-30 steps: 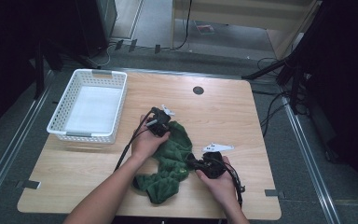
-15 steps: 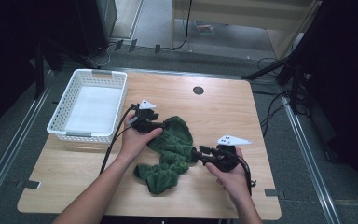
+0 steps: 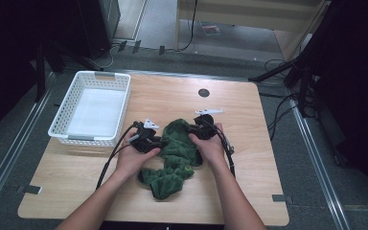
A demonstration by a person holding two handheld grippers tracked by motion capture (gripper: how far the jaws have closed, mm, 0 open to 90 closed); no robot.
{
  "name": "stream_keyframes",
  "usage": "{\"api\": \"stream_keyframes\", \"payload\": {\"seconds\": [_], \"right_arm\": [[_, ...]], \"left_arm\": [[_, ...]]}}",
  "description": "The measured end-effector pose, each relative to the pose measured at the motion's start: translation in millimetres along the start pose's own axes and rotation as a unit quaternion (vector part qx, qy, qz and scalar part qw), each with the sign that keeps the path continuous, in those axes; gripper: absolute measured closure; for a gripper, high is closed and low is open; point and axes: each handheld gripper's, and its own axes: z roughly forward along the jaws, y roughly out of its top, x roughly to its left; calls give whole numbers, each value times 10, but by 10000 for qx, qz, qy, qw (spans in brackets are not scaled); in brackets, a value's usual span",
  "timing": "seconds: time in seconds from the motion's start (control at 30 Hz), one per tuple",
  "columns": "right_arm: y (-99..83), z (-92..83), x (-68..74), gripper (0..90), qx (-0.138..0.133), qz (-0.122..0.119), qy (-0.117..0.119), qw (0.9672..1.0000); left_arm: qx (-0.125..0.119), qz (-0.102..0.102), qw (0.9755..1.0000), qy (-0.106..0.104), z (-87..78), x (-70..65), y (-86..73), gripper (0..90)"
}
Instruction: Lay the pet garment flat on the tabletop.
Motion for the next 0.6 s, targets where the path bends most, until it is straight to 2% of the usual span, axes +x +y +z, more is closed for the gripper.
{"api": "stream_keyframes", "payload": {"seconds": [0.1,0.13,0.17,0.2,0.23,0.27,0.3,0.33,0.37,0.4,0.43,0.47,0.5,0.53,0.57,0.6], "right_arm": [[146,29,-28,887,-331,-124,-215,9991],[212,23,-43,887,-515,-210,-286,9980],[272,4,-49,887,-802,-397,-348,9954],[329,-24,-44,886,-1128,-789,-412,9896],[349,-32,-39,884,-1271,-1061,-440,9852],[349,-32,-39,884,-1271,-1061,-440,9852],[381,-23,-61,873,-1193,-1394,-517,9817],[381,-23,-61,873,-1193,-1394,-517,9817],[343,7,-128,769,-839,-1417,-243,9861],[306,21,-162,677,-615,-1324,-11,9893],[264,19,-183,562,-449,-1286,76,9906],[233,0,-194,518,-376,-1255,136,9913],[233,0,-194,518,-376,-1255,136,9913],[144,-139,-219,449,-552,-1110,475,9912],[106,-232,-225,449,-750,-938,525,9914],[61,-328,-222,449,-967,-659,507,9918]], "left_arm": [[-17,-37,9999,104,22,2,24,745],[-53,-78,9998,164,34,8,43,748],[-97,-140,9995,263,54,28,70,753],[-134,-200,9992,318,69,48,84,757],[-166,-328,9986,384,81,79,103,759],[-166,-328,9986,384,81,79,103,759],[-296,-588,9967,475,103,137,119,753],[-296,-588,9967,475,103,137,119,733],[-355,-680,9964,369,108,162,110,687],[-355,-680,9964,369,108,162,110,646],[-433,-658,9966,232,117,152,89,602],[-474,-617,9969,125,122,140,75,576],[-474,-617,9969,125,122,140,75,550],[-583,-623,9963,110,85,126,54,522],[-669,-690,9953,79,54,134,46,505],[-737,-748,9945,28,14,147,39,489]]}}
